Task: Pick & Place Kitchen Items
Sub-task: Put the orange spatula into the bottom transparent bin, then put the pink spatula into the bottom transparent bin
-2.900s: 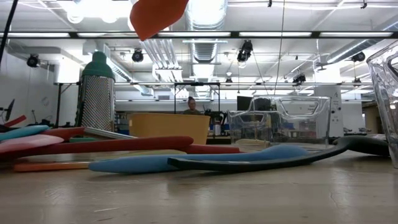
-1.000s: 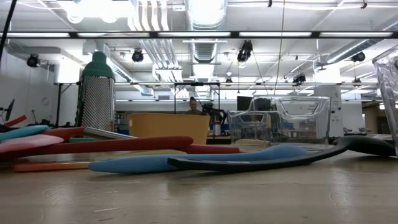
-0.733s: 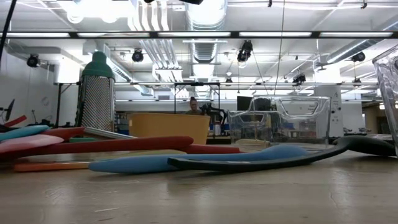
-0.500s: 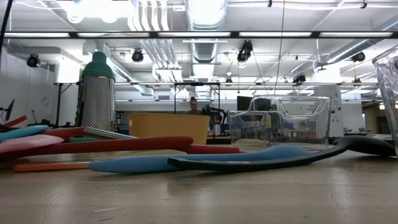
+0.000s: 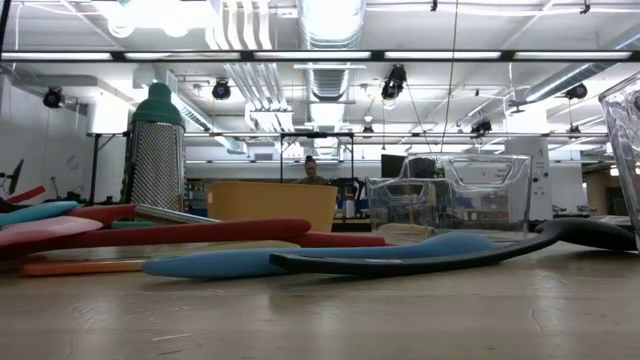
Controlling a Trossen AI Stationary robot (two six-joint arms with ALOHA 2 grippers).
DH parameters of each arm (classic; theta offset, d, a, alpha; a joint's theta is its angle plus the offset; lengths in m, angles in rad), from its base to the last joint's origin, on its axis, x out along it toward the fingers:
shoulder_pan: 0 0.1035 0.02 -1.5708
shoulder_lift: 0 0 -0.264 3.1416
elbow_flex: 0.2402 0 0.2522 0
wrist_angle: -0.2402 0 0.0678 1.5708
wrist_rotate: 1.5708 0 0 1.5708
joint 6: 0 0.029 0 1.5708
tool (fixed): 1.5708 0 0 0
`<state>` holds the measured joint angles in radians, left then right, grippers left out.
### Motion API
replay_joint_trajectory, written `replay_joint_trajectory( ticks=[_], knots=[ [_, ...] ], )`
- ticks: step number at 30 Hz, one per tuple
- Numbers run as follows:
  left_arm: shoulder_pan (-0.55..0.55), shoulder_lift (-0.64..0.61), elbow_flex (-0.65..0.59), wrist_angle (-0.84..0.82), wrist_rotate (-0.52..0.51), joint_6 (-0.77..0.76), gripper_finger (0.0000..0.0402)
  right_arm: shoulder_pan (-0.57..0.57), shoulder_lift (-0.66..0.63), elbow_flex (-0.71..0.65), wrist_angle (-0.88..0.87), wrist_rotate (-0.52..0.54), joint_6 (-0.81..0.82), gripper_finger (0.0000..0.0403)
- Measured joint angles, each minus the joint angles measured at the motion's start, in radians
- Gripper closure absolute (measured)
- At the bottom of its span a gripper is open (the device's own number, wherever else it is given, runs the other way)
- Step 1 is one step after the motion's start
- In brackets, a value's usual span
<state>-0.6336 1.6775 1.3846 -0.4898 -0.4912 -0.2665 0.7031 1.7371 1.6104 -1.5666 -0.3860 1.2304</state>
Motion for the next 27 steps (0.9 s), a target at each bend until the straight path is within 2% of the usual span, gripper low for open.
replay_joint_trajectory(
  ticks=[7, 21, 27],
  knots=[
    [-0.011, 0.000, -0.002, -0.016, -0.001, -0.005, 0.0223, -0.024, 0.038, 0.000, 0.007, 0.000, -0.078, 0.0366],
    [-0.011, 0.000, -0.051, -0.019, -0.001, -0.047, 0.0223, -0.030, 0.060, -0.002, 0.035, 0.083, -0.112, 0.0237],
    [-0.017, 0.000, -0.051, -0.055, 0.000, -0.059, 0.0223, -0.029, 0.058, 0.003, 0.036, 0.146, -0.113, 0.0201]
  ],
)
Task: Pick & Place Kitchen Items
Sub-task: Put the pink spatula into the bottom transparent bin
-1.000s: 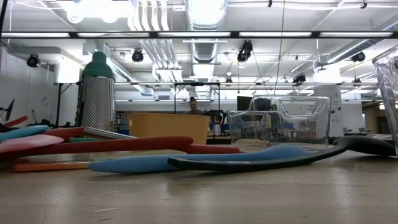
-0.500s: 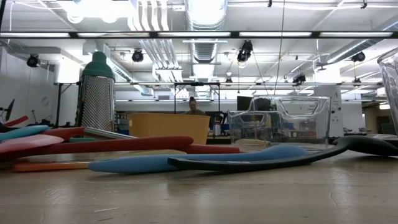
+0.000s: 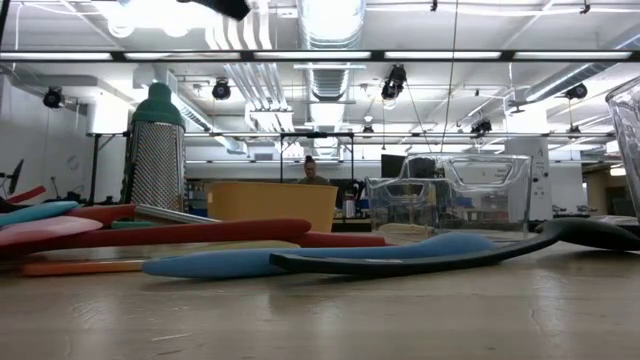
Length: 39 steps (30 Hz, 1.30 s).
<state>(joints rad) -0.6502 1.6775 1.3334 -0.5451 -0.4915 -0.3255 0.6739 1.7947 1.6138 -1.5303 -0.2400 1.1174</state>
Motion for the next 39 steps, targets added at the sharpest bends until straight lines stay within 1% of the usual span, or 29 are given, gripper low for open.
replay_joint_trajectory(
  ticks=[4, 8, 12, 18, 21, 24, 30, 33, 36, 39],
  knots=[
    [-0.001, 0.000, 0.000, -0.119, 0.012, -0.093, 0.0223, 0.000, 0.000, 0.000, -0.001, 0.031, -0.017, 0.0191],
    [-0.012, 0.000, -0.014, -0.262, 0.063, -0.114, 0.0223, 0.000, 0.000, 0.000, -0.002, 0.037, -0.050, 0.0187],
    [-0.023, 0.000, -0.041, -0.347, 0.117, -0.168, 0.0223, 0.000, -0.001, 0.000, -0.001, 0.061, -0.052, 0.0188],
    [-0.035, -0.001, -0.117, -0.374, 0.202, -0.238, 0.0223, 0.000, -0.002, 0.000, -0.001, 0.061, -0.048, 0.0203],
    [-0.047, -0.001, -0.155, -0.409, 0.229, -0.253, 0.0225, 0.000, -0.002, 0.000, -0.001, 0.061, -0.048, 0.0212],
    [-0.056, -0.001, -0.187, -0.442, 0.230, -0.251, 0.0225, 0.000, -0.002, 0.000, -0.001, 0.061, -0.048, 0.0220],
    [-0.067, -0.001, -0.231, -0.447, 0.230, -0.250, 0.0225, 0.000, -0.002, 0.001, -0.001, 0.061, -0.048, 0.0235],
    [-0.074, -0.001, -0.225, -0.446, 0.227, -0.250, 0.0226, 0.000, -0.002, 0.001, -0.001, 0.061, -0.048, 0.0236],
    [-0.080, -0.001, -0.203, -0.433, 0.202, -0.250, 0.0226, 0.000, -0.002, 0.001, -0.001, 0.061, -0.047, 0.0230],
    [-0.093, -0.001, -0.183, -0.395, 0.178, -0.214, 0.0226, 0.000, -0.002, 0.001, 0.000, 0.061, -0.044, 0.0222]
  ],
)
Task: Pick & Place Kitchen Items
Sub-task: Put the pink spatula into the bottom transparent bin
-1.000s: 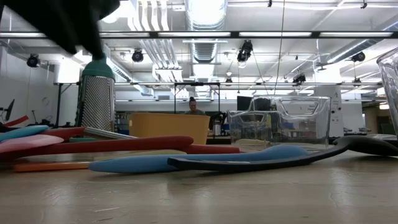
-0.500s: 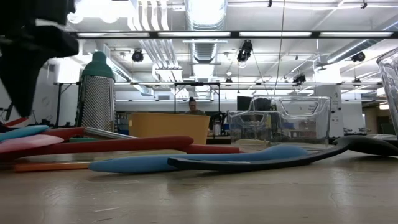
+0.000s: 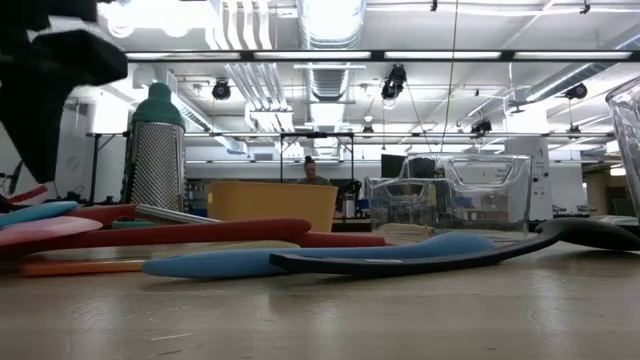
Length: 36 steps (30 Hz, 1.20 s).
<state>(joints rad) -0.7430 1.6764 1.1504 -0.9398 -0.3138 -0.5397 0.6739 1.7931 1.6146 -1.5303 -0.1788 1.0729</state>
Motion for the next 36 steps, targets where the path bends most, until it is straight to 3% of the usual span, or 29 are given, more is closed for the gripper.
replay_joint_trajectory(
  ticks=[5, 12, 36],
  knots=[
    [-0.030, 0.008, -0.008, 0.143, 0.012, 0.163, 0.0226, 0.000, 0.000, 0.000, 0.000, 0.025, 0.000, 0.0212],
    [-0.036, 0.019, -0.010, 0.217, 0.015, 0.218, 0.0226, 0.000, 0.000, 0.000, 0.001, 0.026, 0.000, 0.0209],
    [-0.035, 0.018, -0.151, 0.335, -0.021, 0.333, 0.0226, 0.002, 0.000, 0.000, 0.008, 0.057, -0.001, 0.0290]
  ],
)
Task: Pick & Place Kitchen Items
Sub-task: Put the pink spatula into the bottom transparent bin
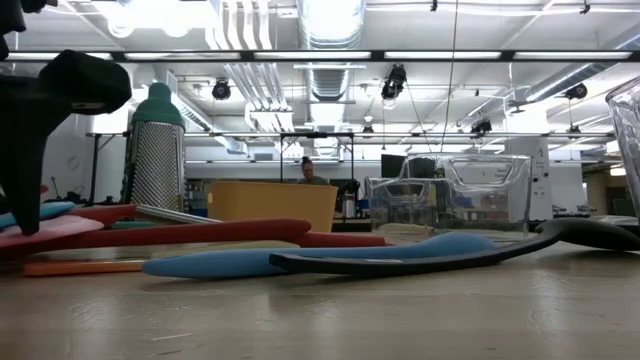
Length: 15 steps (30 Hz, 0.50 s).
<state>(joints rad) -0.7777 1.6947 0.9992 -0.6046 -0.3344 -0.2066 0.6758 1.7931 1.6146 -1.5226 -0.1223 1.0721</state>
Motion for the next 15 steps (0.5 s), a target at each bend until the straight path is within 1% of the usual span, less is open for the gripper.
replay_joint_trajectory(
  ticks=[5, 15],
  knots=[
    [0.011, 0.000, -0.010, 0.013, 0.000, 0.010, 0.0237, 0.000, 0.000, 0.000, 0.004, 0.000, -0.002, 0.0306],
    [0.026, 0.000, -0.036, 0.054, -0.008, 0.036, 0.0284, 0.000, 0.000, 0.000, 0.011, 0.000, -0.003, 0.0338]
  ],
)
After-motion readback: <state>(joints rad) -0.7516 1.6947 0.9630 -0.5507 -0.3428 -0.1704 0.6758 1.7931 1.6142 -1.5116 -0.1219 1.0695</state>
